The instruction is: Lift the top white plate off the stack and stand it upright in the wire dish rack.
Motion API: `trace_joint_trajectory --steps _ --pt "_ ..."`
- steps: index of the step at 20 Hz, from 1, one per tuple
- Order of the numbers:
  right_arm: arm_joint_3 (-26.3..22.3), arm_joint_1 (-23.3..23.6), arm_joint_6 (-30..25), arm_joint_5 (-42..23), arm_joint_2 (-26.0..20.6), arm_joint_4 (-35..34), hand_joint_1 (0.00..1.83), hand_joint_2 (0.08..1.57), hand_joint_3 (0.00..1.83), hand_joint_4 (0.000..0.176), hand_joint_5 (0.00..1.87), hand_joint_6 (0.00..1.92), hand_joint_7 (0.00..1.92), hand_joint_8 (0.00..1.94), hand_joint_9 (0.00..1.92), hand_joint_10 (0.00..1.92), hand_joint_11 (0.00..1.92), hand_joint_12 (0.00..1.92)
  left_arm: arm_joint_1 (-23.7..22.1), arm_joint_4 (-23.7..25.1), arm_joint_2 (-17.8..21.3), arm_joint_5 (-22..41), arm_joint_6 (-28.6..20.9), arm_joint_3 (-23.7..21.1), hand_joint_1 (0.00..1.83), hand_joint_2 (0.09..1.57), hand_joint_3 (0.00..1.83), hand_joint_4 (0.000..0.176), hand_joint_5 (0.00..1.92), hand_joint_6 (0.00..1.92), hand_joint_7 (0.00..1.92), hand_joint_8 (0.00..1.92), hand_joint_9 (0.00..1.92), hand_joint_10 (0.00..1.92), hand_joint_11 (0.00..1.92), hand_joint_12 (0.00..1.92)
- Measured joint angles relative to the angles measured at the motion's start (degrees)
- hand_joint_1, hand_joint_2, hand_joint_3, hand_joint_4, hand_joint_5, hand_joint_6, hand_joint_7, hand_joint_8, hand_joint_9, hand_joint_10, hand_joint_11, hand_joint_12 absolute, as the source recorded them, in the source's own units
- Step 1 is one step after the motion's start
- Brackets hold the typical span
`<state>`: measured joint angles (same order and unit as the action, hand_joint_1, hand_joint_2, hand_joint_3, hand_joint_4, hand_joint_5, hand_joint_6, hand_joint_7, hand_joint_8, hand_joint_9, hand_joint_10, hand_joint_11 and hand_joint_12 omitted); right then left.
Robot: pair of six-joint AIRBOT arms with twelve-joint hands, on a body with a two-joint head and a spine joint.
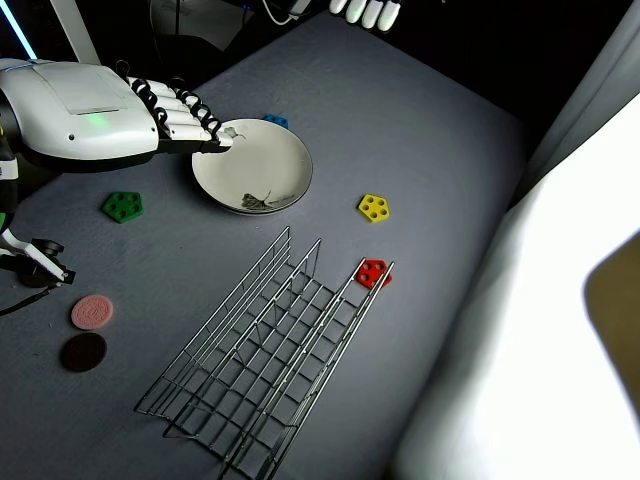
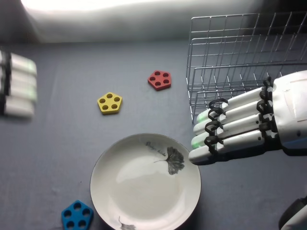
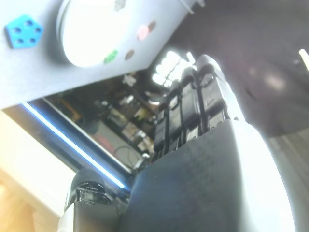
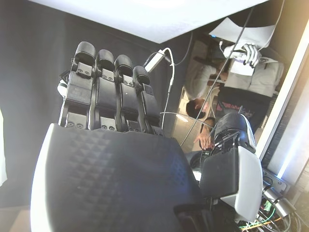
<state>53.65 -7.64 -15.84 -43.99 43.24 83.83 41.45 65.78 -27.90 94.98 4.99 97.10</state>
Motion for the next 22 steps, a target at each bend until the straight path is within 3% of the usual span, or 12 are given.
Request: trace_joint_trajectory --steps 5,11,15,18,22 --pt "0.0 0.0 0.0 0.0 0.0 0.0 0.05 0.97 0.00 0.000 0.20 0.01 0.21 0.01 0.20 0.01 0.21 0.02 0.7 -1.7 -0.2 0.0 -1.8 0.0 0.00 1.00 0.00 0.000 0.11 0.01 0.17 0.01 0.16 0.01 0.10 0.11" --pt "0.0 0.0 0.0 0.0 0.0 0.0 0.05 0.98 0.00 0.000 0.18 0.00 0.19 0.00 0.19 0.00 0.19 0.00 -0.5 1.5 -0.8 -0.5 -1.5 2.7 0.00 1.00 0.00 0.000 0.10 0.00 0.15 0.00 0.16 0.00 0.10 0.10" --pt "0.0 0.0 0.0 0.1 0.0 0.0 0.04 0.98 0.00 0.000 0.19 0.01 0.21 0.00 0.21 0.01 0.20 0.01 -3.3 7.3 -1.2 -3.2 -0.5 -0.4 0.00 0.99 0.00 0.000 0.12 0.01 0.16 0.00 0.15 0.00 0.10 0.09" --pt "0.0 0.0 0.0 0.1 0.0 0.0 0.03 0.98 0.00 0.000 0.19 0.01 0.20 0.00 0.21 0.00 0.19 0.00 -4.1 7.1 -1.2 -6.9 0.6 -4.0 0.00 0.99 0.00 0.000 0.11 0.00 0.15 0.00 0.15 0.00 0.10 0.09" --pt "0.0 0.0 0.0 0.1 0.0 0.0 0.05 0.98 0.00 0.000 0.20 0.00 0.21 0.00 0.22 0.00 0.20 0.01 -5.8 10.4 -1.2 -11.8 1.5 -9.2 0.00 1.00 0.00 0.000 0.11 0.00 0.16 0.01 0.15 0.00 0.11 0.09"
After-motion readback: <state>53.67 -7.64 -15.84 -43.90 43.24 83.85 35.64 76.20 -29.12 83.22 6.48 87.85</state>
